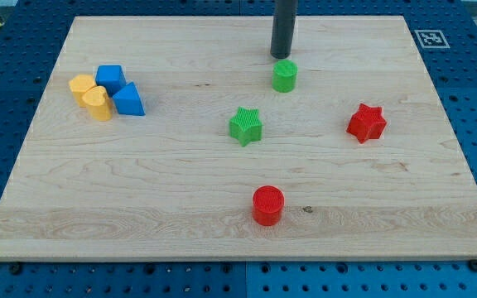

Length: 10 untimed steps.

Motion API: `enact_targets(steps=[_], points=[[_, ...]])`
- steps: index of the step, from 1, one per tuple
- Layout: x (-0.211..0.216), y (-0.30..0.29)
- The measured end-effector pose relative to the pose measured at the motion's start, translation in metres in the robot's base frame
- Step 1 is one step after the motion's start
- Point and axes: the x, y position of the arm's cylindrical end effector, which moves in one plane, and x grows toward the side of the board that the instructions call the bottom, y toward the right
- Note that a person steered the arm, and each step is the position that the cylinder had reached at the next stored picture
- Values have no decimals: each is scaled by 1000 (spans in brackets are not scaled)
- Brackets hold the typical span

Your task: Slide the green circle downwards

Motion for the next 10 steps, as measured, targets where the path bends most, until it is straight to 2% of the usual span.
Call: enact_targets(steps=[1,2,8,10], points=[[2,-24],[11,-25],[36,18],[61,18]])
